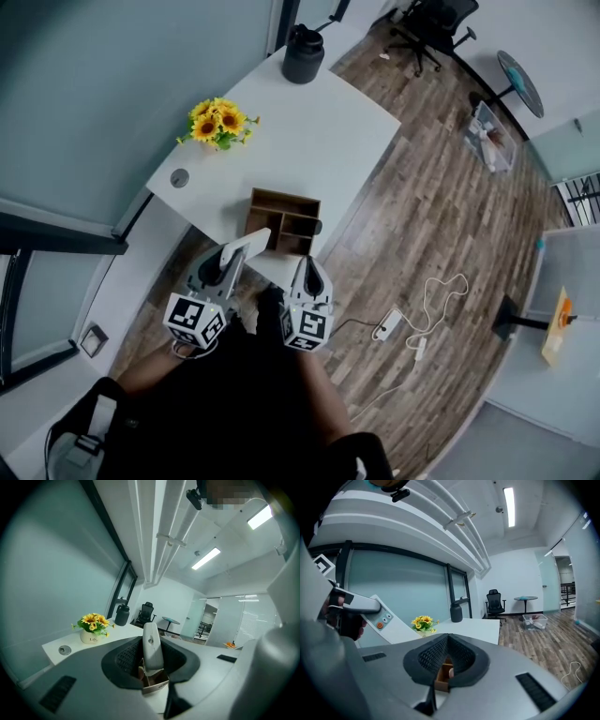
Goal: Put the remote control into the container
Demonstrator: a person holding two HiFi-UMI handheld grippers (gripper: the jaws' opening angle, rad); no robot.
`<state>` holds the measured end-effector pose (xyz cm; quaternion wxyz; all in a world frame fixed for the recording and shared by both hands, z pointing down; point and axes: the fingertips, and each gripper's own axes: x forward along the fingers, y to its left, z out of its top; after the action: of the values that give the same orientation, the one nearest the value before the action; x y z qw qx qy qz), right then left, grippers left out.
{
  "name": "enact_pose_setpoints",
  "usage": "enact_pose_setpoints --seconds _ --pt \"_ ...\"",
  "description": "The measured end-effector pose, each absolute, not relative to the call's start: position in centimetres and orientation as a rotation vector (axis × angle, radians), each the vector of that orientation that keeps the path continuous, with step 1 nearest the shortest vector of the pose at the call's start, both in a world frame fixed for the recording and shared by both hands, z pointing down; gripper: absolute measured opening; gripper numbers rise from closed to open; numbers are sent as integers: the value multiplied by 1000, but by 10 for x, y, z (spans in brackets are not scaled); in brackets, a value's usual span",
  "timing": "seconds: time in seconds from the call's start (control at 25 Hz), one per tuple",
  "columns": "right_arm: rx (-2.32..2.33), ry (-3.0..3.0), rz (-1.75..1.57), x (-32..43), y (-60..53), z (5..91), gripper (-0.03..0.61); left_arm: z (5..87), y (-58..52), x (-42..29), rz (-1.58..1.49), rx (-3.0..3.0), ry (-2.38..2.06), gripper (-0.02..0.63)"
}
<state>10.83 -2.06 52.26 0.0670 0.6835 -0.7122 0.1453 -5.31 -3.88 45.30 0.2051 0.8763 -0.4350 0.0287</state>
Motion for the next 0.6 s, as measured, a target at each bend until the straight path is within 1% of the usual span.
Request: enact_pose_setpoints --seconds 0.6 --pt "2064 -2197 340 92 6 479 5 445 -24 -61 66 2478 -1201 95"
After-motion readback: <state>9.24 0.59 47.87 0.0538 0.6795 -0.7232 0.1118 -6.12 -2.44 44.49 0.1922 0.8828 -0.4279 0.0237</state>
